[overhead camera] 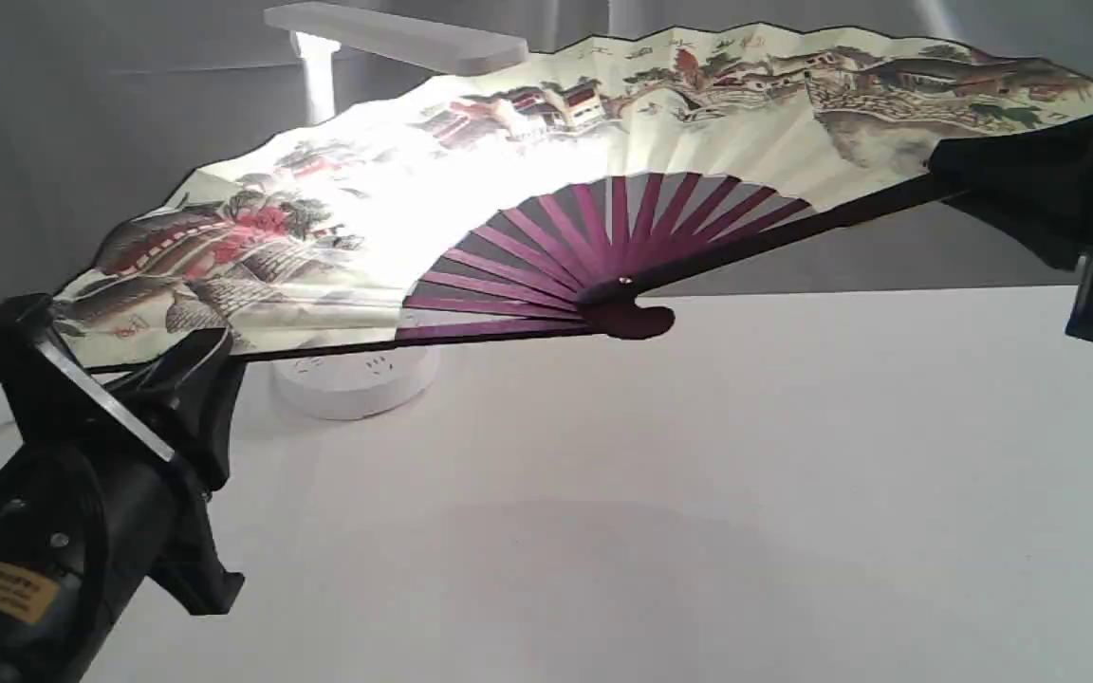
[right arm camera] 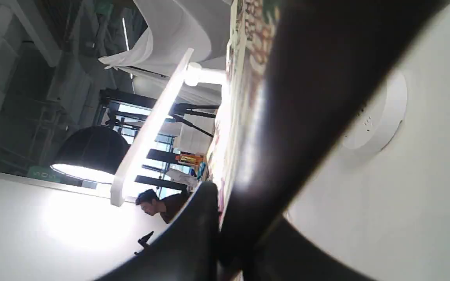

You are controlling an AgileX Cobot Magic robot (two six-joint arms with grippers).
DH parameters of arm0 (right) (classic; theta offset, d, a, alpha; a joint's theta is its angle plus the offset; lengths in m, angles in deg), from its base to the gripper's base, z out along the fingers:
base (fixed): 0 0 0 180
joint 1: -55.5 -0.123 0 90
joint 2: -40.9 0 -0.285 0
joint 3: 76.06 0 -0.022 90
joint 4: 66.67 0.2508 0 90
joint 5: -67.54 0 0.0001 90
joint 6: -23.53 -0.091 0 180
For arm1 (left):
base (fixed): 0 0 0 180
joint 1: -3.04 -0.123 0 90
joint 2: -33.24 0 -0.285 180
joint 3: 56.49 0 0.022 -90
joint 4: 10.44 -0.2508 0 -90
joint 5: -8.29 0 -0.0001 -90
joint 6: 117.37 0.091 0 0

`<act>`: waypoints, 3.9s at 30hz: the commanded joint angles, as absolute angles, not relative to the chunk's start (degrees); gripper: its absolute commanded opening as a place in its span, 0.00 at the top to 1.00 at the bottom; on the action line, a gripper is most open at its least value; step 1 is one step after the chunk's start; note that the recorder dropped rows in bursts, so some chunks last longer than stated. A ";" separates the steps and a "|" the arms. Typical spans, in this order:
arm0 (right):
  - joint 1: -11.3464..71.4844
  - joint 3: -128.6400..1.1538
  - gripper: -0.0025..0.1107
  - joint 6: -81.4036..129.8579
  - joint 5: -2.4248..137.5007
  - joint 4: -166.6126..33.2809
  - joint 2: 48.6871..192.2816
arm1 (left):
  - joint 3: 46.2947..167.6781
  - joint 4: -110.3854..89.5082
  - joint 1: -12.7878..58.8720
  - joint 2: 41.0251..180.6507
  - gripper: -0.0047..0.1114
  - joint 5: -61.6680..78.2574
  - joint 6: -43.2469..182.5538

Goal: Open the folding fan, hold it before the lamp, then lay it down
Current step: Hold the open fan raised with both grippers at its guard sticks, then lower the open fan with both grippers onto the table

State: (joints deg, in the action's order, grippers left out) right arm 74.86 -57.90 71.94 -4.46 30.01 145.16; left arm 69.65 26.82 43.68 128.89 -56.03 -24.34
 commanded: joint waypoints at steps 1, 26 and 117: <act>76.57 -57.95 0.98 74.44 5.73 33.28 145.04 | 68.90 40.38 41.58 127.68 0.96 -61.67 -26.82; 76.57 -57.95 0.98 74.15 6.80 31.84 145.04 | 68.90 40.38 41.58 127.68 0.96 -61.67 -26.82; 76.68 -57.95 0.98 71.98 25.10 19.35 146.46 | 78.82 32.33 41.58 141.30 0.96 -51.82 -16.87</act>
State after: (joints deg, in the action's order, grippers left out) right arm 74.58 -57.90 68.75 13.26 20.57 145.47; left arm 78.49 25.68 43.20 140.80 -47.41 -16.18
